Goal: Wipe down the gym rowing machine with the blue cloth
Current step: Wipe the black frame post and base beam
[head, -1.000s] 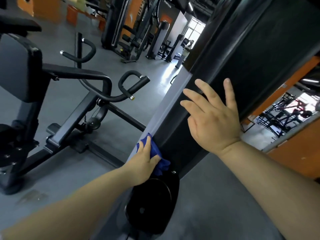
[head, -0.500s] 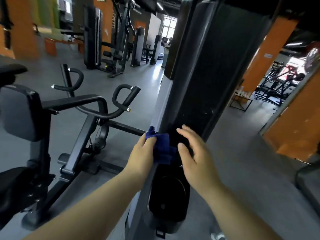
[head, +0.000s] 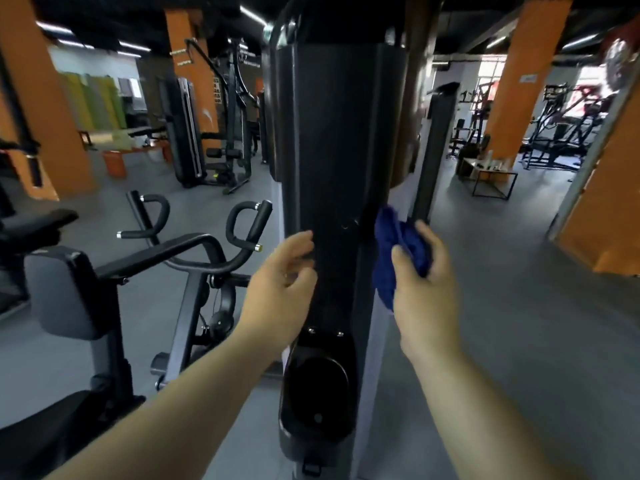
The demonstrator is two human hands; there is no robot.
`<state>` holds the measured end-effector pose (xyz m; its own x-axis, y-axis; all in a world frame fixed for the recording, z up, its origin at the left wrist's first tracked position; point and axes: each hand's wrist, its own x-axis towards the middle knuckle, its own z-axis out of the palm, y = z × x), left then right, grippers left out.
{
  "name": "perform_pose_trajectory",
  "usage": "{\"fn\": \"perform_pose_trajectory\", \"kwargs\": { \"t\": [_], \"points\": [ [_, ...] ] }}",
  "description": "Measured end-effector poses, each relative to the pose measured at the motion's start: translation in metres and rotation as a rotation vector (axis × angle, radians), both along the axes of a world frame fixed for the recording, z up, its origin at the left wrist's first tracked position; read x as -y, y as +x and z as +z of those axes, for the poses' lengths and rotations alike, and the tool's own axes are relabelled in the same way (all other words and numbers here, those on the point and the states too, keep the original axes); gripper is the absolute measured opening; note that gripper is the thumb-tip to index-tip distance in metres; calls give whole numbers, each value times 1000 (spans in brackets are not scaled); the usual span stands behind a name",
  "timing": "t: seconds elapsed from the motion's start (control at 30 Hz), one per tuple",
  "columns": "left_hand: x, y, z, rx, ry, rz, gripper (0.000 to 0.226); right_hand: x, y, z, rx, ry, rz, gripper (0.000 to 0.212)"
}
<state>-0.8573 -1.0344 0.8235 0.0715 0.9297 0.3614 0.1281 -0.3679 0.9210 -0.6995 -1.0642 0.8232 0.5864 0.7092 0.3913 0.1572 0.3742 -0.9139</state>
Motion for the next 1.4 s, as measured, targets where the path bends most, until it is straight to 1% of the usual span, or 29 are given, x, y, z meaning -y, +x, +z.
{"fn": "perform_pose_trajectory", "kwargs": {
  "t": [0.07,0.13,0.2,0.23,0.27,0.37,0.43,0.5,0.53,0.6,0.67,0.73,0.77,0.87,0.9,0.93,0.97,1.03,1.1,1.17,1.23,1.27,1.3,1.33,1.4],
  "points": [
    [-15,-11,7,-177,113,89,56,-16,-9,21,150,69,-17,46],
    [-32,-22,17,-293,227,132,64,-34,-29,36,278,76,-1,56],
    [-49,-31,25,-330,307,125,69,-48,-48,32,461,-3,-91,66],
    [-56,-35,27,-336,311,108,71,-53,-54,21,526,-48,-156,69],
    [-63,-40,27,-351,314,79,73,-55,-60,6,551,-82,-211,71],
    [-85,-56,22,-449,366,-24,77,-58,-80,-42,506,-133,-269,74],
    [-95,-62,19,-529,435,-82,75,-66,-88,-48,446,-168,-330,67],
    [-103,-63,19,-577,529,-104,72,-75,-87,-24,389,-196,-406,56],
    [-107,-62,21,-583,582,-105,71,-79,-82,-6,397,-188,-452,54],
    [-115,-59,27,-563,699,-90,70,-86,-74,25,455,-116,-544,55],
    [-124,-56,33,-528,846,-85,69,-92,-71,33,446,1,-566,55],
    [-132,-52,36,-513,978,-104,66,-94,-77,16,349,82,-552,55],
    [-135,-50,36,-517,1025,-120,64,-94,-82,-1,305,67,-555,55],
    [-141,-45,33,-563,1183,-134,59,-85,-98,-55,135,-109,-504,52],
    [-144,-42,34,-587,1255,-122,58,-83,-101,-62,72,-141,-482,49],
    [-146,-40,37,-605,1322,-108,59,-84,-101,-58,27,-126,-482,46],
    [-148,-37,42,-619,1375,-93,60,-87,-99,-47,19,-65,-503,46],
    [-155,-32,53,-661,1450,-76,61,-95,-93,-7,71,71,-555,51],
    [-164,-32,57,-710,1505,-87,62,-103,-86,26,107,154,-564,56],
    [-170,-35,56,-754,1529,-107,61,-104,-83,25,190,188,-566,57],
    [-172,-38,55,-770,1543,-121,58,-100,-84,-6,289,146,-550,58],
    [-173,-39,55,-768,1548,-123,57,-97,-84,-29,301,102,-531,57],
    [-172,-39,55,-764,1550,-126,57,-92,-84,-52,272,41,-502,56],
    [-172,-38,55,-757,1548,-128,57,-87,-84,-73,190,-40,-461,53],
    [-170,-35,51,-734,1534,-131,57,-75,-81,-97,-68,-261,-372,52]
  ]
}}
